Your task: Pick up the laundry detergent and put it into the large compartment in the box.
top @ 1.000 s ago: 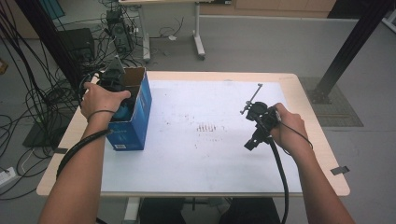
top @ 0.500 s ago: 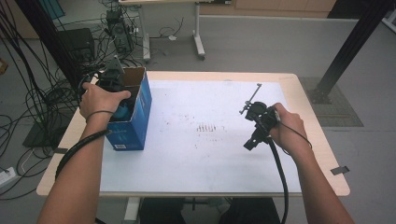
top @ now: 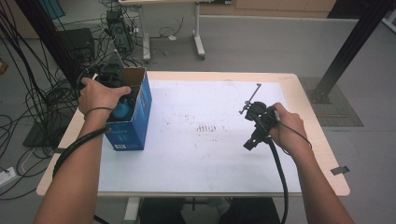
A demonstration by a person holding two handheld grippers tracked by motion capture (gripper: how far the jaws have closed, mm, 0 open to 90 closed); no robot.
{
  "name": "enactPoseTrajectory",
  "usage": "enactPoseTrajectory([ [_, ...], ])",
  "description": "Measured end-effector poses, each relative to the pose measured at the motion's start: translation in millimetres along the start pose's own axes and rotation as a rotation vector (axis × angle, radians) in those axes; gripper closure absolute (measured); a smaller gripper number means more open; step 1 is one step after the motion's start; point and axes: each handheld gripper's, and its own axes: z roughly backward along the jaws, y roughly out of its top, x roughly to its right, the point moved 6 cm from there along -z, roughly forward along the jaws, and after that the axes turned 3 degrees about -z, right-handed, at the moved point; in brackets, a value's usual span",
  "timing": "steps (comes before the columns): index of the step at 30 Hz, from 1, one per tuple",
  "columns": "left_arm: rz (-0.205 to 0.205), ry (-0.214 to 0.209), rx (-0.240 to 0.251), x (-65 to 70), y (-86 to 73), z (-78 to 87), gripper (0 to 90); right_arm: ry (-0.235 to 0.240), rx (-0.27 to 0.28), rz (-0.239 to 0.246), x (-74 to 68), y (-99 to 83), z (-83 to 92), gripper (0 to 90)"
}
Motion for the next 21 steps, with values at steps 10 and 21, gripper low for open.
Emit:
enactPoseTrajectory([
  [10,-0.008,-0.007,0.026,3.0,1.1,18.7,32.8,0.0,0.006,0.005,-1.1,0.9,2.2,6.3],
  [21,-0.033,-0.007,0.032,10.3,1.8,37.3,25.3,-0.004,0.008,0.015,-2.1,3.4,3.2,6.3],
])
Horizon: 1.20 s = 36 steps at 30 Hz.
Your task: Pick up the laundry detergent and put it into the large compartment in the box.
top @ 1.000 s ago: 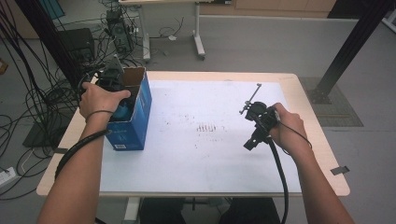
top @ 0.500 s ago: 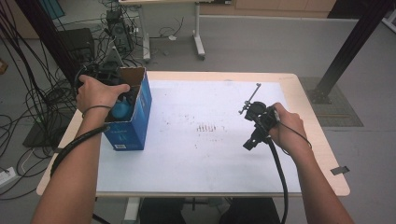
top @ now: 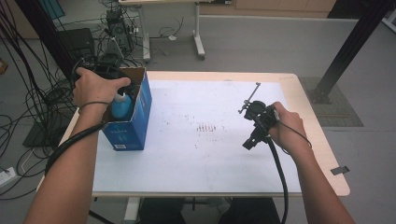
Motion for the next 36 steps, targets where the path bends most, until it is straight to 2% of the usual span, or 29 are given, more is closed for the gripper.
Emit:
enactPoseTrajectory([
  [10,-0.021,-0.035,-0.006,6.1,0.8,23.4,14.5,0.012,-0.005,0.002,0.4,1.1,-3.1,6.3],
  [17,-0.058,-0.034,-0.018,16.4,2.5,39.5,10.1,0.017,-0.003,0.004,1.5,2.5,-3.8,6.3],
  [19,-0.08,-0.031,-0.032,21.2,2.4,42.2,8.2,0.016,-0.006,0.009,1.8,3.2,-4.2,6.3],
  [24,-0.113,-0.033,-0.035,32.8,1.0,44.3,6.7,0.013,-0.014,0.012,1.3,3.8,-4.5,6.2],
  [27,-0.124,-0.062,-0.037,41.0,0.3,43.5,6.3,0.016,-0.025,0.009,0.9,3.5,-5.2,6.2],
  [29,-0.152,-0.066,-0.045,46.7,-0.5,43.1,5.5,0.012,-0.025,0.009,1.4,3.6,-4.4,6.2],
  [36,-0.18,-0.107,-0.029,64.7,-0.3,46.4,5.5,0.014,-0.024,0.01,3.3,2.3,-4.3,6.2],
])
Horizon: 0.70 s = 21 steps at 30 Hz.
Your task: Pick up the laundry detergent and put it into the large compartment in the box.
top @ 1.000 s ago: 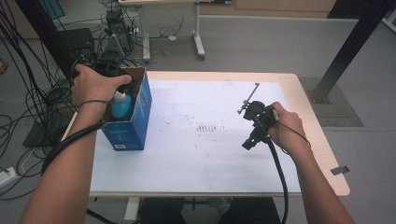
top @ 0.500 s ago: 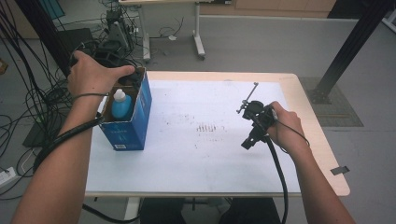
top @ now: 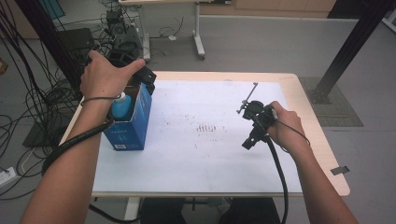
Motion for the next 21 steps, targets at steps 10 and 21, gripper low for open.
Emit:
enactPoseTrajectory([
  [10,-0.083,-0.026,0.0,33.1,0.7,0.1,5.5,0.001,0.005,0.002,0.5,0.5,-0.1,6.2],
  [21,-0.141,-0.066,-0.033,61.8,0.9,-22.8,5.5,-0.002,0.011,-0.003,0.7,-0.4,2.9,6.2],
])
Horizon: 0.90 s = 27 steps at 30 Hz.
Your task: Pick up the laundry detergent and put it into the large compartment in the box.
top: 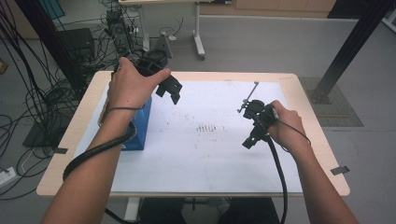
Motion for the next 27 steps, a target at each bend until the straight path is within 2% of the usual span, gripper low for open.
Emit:
enactPoseTrajectory([
  [9,-0.04,-0.02,-0.034,20.4,-1.4,-31.8,5.6,-0.002,0.0,-0.013,-0.8,-1.1,1.9,6.2],
  [14,-0.058,-0.016,-0.056,26.1,-3.5,-47.8,5.7,-0.006,0.008,-0.011,-2.1,-1.2,5.6,6.3],
  [21,-0.075,-0.02,-0.061,34.6,-7.3,-63.0,5.7,-0.01,0.009,-0.017,-3.7,-3.8,7.1,6.2],
  [27,-0.073,-0.022,-0.062,39.8,-11.1,-76.8,5.8,-0.012,0.004,-0.012,-6.0,-6.5,5.7,6.4],
])
